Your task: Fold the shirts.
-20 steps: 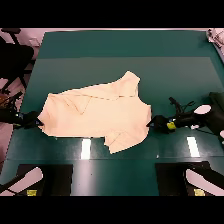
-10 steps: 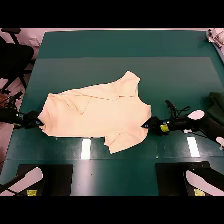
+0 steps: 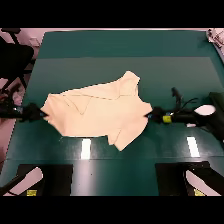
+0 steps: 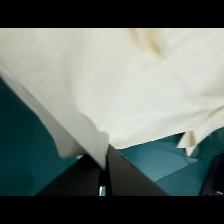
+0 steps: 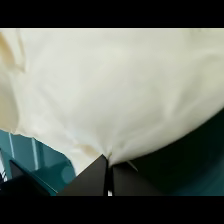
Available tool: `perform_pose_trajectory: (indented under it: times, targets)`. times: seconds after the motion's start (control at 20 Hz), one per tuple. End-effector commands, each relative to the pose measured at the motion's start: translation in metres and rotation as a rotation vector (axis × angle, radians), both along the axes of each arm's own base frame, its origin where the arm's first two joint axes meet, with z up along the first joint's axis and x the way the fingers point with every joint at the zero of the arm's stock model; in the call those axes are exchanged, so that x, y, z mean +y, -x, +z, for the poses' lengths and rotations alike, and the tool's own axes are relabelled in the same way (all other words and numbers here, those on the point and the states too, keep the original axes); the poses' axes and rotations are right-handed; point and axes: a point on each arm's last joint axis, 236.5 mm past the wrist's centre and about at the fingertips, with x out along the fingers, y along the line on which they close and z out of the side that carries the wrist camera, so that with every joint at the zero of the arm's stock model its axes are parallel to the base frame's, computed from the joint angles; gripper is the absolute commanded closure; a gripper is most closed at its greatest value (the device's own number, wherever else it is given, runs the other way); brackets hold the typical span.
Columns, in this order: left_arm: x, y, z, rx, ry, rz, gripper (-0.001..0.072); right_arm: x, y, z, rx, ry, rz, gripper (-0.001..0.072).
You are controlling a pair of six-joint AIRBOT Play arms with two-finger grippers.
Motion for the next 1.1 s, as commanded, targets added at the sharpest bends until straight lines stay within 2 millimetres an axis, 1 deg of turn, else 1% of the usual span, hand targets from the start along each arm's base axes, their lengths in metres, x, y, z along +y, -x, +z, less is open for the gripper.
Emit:
perform_pose_trajectory:
  times: [0.0, 0.05, 0.1, 0.15, 0.2, 0.25, 0.35, 0.4, 0.45, 0.55, 0.6, 0.7, 0.8, 0.95, 1.05]
  targets:
    - [-0.041, -0.027, 0.114, -0.370, 0.194, -0.024, 0.0684, -0.017, -0.035, 0.116, -0.350, 0.000, -0.079, 0.0690]
    - [-0.052, -0.026, 0.158, -0.508, 0.221, -0.044, 0.0684, -0.031, -0.044, 0.159, -0.479, 0.014, -0.138, 0.0691]
    - [-0.062, -0.021, 0.199, -0.636, 0.238, -0.066, 0.0684, -0.046, -0.048, 0.199, -0.591, 0.030, -0.193, 0.0691]
    - [-0.070, -0.012, 0.235, -0.747, 0.235, -0.094, 0.0684, -0.063, -0.046, 0.241, -0.705, 0.054, -0.252, 0.0691]
    - [-0.077, -0.002, 0.267, -0.854, 0.206, -0.121, 0.0684, -0.078, -0.040, 0.276, -0.797, 0.076, -0.305, 0.0691]
    - [-0.082, 0.008, 0.297, -0.953, 0.147, -0.140, 0.0684, -0.093, -0.030, 0.309, -0.886, 0.109, -0.352, 0.0691]
    - [-0.091, 0.030, 0.353, -1.161, 0.011, -0.152, 0.0684, -0.116, -0.004, 0.361, -1.020, 0.184, -0.435, 0.0690]
    - [-0.096, 0.042, 0.381, -1.263, -0.054, -0.151, 0.0684, -0.123, 0.010, 0.381, -1.078, 0.233, -0.465, 0.0691]
    - [-0.099, 0.054, 0.405, -1.351, -0.111, -0.143, 0.0684, -0.128, 0.025, 0.401, -1.145, 0.302, -0.490, 0.0690]
    - [-0.107, 0.080, 0.449, -1.513, -0.212, -0.117, 0.0683, -0.131, 0.055, 0.436, -1.275, 0.466, -0.526, 0.0689]
    - [-0.107, 0.091, 0.468, -1.576, -0.266, -0.083, 0.0684, -0.128, 0.069, 0.453, -1.342, 0.534, -0.539, 0.0689]
    - [-0.102, 0.110, 0.497, -1.672, -0.397, -0.008, 0.0684, -0.120, 0.097, 0.488, -1.487, 0.635, -0.577, 0.0689]
    - [-0.097, 0.126, 0.518, -1.738, -0.509, 0.057, 0.0684, -0.113, 0.117, 0.514, -1.591, 0.704, -0.593, 0.0689]
    - [-0.095, 0.148, 0.538, -1.800, -0.660, 0.096, 0.0684, -0.101, 0.135, 0.540, -1.675, 0.754, -0.587, 0.0689]
    - [-0.093, 0.162, 0.550, -1.825, -0.775, 0.115, 0.0684, -0.093, 0.147, 0.553, -1.717, 0.769, -0.585, 0.0689]
